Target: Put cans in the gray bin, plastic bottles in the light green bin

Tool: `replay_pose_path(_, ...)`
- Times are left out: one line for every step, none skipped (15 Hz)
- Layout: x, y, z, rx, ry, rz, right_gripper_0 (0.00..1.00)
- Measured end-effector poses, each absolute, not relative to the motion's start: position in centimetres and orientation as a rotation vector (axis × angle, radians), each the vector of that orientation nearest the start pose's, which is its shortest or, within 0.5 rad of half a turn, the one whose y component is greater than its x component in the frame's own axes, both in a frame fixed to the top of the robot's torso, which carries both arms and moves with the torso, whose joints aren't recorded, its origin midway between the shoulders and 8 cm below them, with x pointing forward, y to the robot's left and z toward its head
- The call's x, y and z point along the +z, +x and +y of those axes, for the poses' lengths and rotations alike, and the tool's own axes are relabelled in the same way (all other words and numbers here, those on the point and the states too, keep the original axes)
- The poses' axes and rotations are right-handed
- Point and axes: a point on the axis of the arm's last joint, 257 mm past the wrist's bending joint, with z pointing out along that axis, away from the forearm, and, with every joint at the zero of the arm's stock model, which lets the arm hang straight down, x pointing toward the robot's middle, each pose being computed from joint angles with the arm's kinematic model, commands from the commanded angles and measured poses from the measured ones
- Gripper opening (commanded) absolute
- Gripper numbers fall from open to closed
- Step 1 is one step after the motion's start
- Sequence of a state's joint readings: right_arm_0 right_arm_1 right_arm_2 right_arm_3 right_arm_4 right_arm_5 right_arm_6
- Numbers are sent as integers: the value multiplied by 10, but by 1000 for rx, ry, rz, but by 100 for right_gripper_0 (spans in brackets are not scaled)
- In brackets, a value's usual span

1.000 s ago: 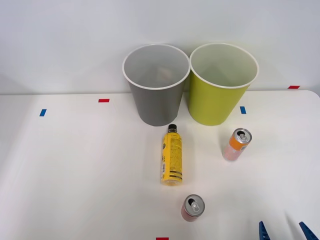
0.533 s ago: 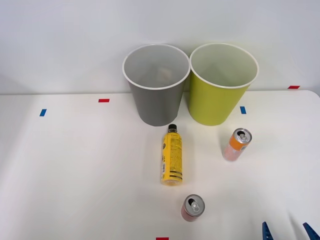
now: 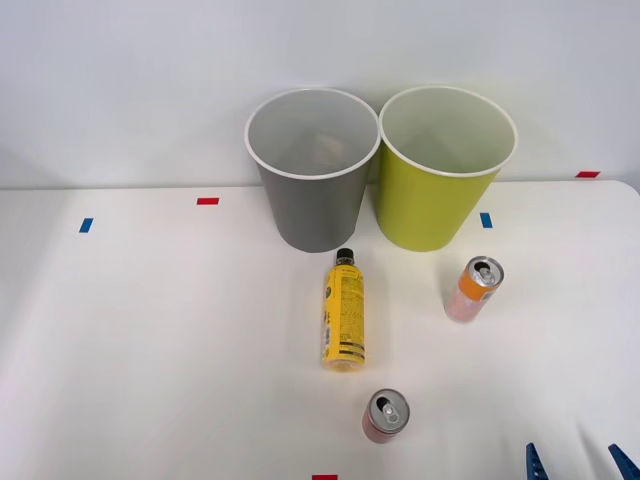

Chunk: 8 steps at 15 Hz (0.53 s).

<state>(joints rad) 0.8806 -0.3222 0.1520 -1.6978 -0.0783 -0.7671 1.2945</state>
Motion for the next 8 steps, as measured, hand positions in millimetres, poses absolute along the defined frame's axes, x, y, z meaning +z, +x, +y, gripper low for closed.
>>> replay_pose_path(-307,228,-301,111,75,1566,100)
replay_pose_path(-307,228,-301,111,75,1566,100)
replay_pose_path(-307,228,-301,111,75,1566,100)
replay_pose_path(-307,228,-301,111,75,1566,100)
replay_pose_path(-307,228,-301,111,75,1566,100)
replay_pose_path(-307,228,-301,111,75,1566,100)
replay_pose_path(-307,228,-301,111,75,1566,100)
replay_pose_path(-307,228,-301,111,75,1566,100)
